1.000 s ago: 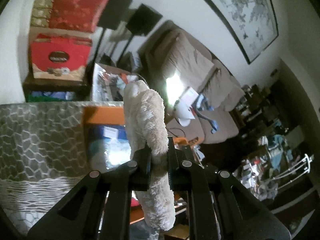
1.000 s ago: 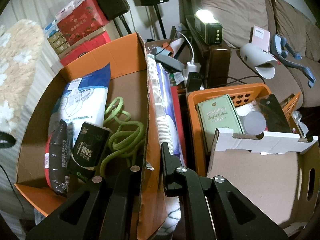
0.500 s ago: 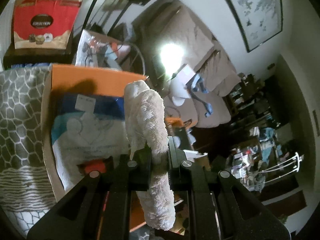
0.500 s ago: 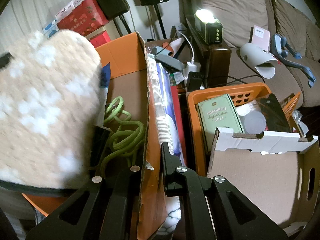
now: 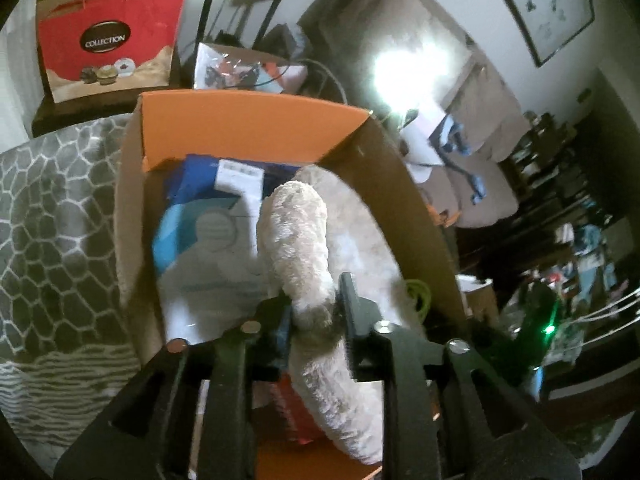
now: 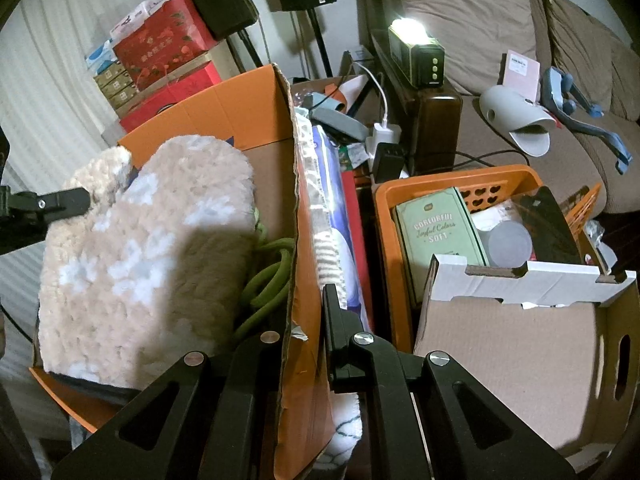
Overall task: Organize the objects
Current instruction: 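Lift the beige slipper into the cardboard box and release it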
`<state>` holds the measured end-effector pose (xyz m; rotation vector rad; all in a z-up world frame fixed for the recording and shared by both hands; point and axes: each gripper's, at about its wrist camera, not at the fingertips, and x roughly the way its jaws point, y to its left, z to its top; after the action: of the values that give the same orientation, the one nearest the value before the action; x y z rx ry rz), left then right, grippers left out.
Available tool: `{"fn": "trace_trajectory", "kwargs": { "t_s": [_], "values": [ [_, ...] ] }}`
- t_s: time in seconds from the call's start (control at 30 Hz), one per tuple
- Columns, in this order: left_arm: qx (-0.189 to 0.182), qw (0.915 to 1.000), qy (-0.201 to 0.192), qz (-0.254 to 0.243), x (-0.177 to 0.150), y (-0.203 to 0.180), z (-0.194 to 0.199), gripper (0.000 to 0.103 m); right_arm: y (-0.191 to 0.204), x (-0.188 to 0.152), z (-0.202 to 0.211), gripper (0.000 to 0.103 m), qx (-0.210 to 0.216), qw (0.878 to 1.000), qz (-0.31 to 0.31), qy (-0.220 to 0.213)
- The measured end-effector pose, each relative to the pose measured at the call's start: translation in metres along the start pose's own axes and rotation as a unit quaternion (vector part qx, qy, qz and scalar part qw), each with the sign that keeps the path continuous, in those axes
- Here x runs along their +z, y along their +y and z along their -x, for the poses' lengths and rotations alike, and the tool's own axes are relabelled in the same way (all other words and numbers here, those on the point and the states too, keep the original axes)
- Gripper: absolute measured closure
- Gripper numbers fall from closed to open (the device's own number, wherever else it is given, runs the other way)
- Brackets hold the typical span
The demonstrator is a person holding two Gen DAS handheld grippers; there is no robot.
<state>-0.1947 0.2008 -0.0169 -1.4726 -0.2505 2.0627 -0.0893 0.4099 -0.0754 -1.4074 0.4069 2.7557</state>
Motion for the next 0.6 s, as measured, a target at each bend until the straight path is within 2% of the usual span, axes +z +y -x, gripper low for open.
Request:
{"fn": "trace_trajectory", "kwargs": {
  "t_s": [0.07, 0.17, 0.33, 0.6],
  "values": [
    [0.0, 1.0, 0.006, -0.003, -0.003, 0.0, 0.002, 0.051, 0.0, 0.0, 0.0, 0.096, 0.001, 1.0, -0.001, 0.0],
    [-0.002, 0.9998, 0.002, -0.019, -0.006, -0.005, 0.011, 0.037, -0.002, -0.002, -0.001, 0.094, 0.009, 1.0, -0.008, 0.003],
    [0.06, 0.9966, -0.017, -0.053, -0.011, -0.014, 0.027, 0.034, 0.001, -0.004, 0.0, 0.093, 0.004, 1.0, -0.005, 0.005],
    [0.084, 0.9939, -0.04, -0.059, -0.021, -0.008, 0.048, 0.034, 0.0, -0.002, 0.002, 0.093, 0.001, 1.0, -0.005, 0.005]
  ]
}}
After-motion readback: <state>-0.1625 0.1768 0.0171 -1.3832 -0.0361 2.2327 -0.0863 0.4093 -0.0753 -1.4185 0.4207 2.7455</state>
